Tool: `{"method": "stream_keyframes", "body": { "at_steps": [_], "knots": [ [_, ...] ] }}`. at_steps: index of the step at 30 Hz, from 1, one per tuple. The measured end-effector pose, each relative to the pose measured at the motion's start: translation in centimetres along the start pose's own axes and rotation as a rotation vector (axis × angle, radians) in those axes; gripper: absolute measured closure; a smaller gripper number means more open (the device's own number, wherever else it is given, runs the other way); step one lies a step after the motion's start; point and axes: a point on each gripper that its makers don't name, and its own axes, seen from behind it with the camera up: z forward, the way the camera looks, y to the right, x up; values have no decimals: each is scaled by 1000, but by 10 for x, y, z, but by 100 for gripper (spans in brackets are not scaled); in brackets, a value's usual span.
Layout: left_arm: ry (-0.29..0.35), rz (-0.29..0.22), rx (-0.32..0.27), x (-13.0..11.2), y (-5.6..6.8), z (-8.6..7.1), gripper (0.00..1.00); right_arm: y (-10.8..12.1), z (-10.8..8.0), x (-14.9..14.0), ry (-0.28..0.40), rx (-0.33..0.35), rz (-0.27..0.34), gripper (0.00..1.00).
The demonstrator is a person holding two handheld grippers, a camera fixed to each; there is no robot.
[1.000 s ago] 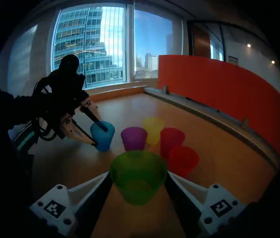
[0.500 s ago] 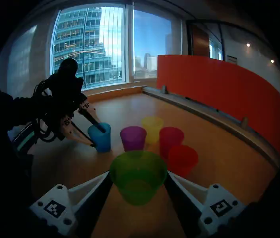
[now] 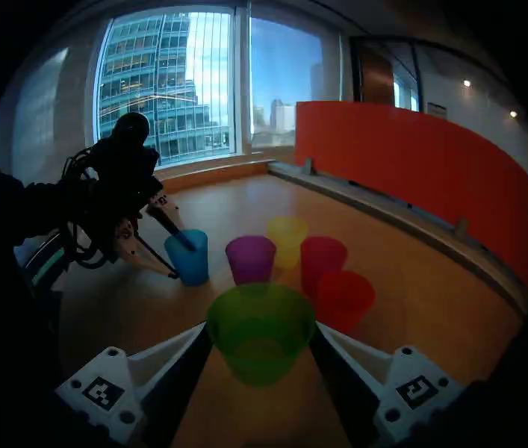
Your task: Pour water
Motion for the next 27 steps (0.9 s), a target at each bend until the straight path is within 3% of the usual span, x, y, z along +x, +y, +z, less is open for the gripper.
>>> {"method": "stream_keyframes", "body": {
  "at_steps": [14,27],
  "knots": [
    [-15,-19,-10,-17,6,-18,18,3,8,-12,-12,-6,17,9],
    [5,-33,15,-21,2,-32,18,4,19,-34,-43,-15,33,9]
  ]
}}
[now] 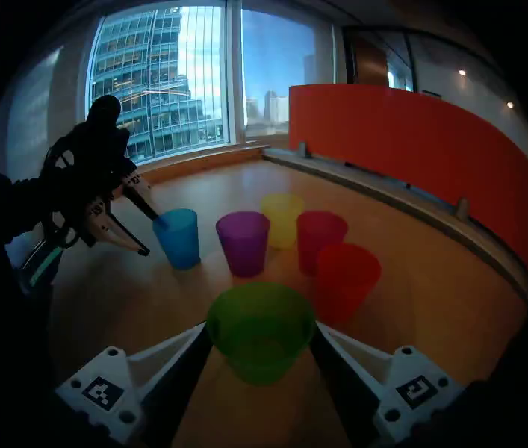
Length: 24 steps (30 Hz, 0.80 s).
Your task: Pour water
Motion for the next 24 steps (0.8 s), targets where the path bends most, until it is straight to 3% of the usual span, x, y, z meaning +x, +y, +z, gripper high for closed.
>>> {"method": "stream_keyframes", "body": {
  "at_steps": [24],
  "knots": [
    [15,7,8,3,-2,-10,18,0,4,-18,-28,-17,-4,8]
  ]
}}
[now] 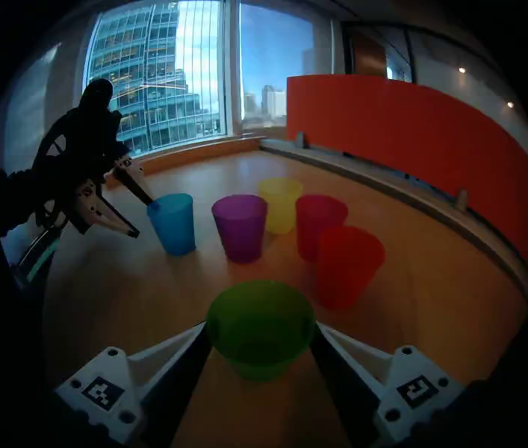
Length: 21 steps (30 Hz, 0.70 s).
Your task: Pour water
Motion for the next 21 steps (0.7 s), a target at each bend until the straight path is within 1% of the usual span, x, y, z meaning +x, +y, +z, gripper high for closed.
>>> {"method": "stream_keyframes", "body": {
  "at_steps": [5,7,9,14,21],
  "knots": [
    [7,3,9,3,-1,-2,18,0,-1,-2,-6,-6,0,7],
    [9,3,8,4,0,-3,18,0,-2,-3,-8,-10,0,2],
    [12,2,8,5,0,-4,18,1,-3,-4,-11,-13,1,0],
    [19,-1,18,6,0,-7,18,1,-9,-7,-15,-26,3,0],
    [39,-17,33,7,0,-14,18,3,-22,-7,4,-49,20,0]
  ]
}}
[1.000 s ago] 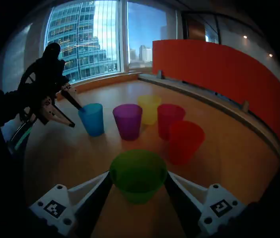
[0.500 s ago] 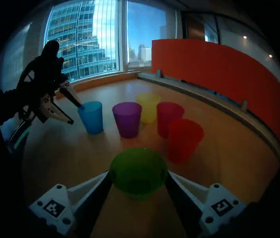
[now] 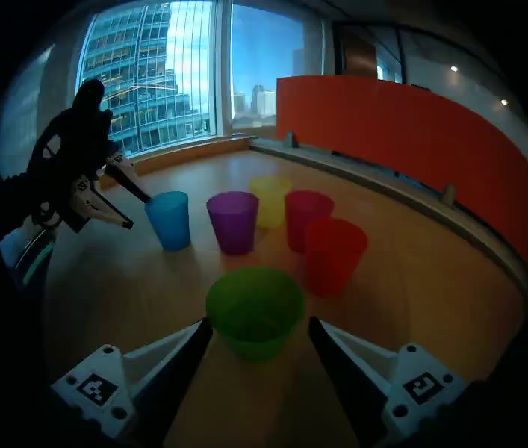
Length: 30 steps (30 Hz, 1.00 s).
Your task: Pour water
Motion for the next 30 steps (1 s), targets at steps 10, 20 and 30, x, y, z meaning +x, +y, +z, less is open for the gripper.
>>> {"method": "stream_keyframes", "body": {
  "at_steps": [10,20,30],
  "knots": [
    [27,-30,35,0,-3,-10,18,5,-28,-4,32,-48,23,0],
    [69,-72,93,5,-9,-23,18,10,-56,-8,71,-109,59,0],
    [154,-108,218,14,-27,-45,18,19,-87,-8,131,-190,120,0]
  ]
}}
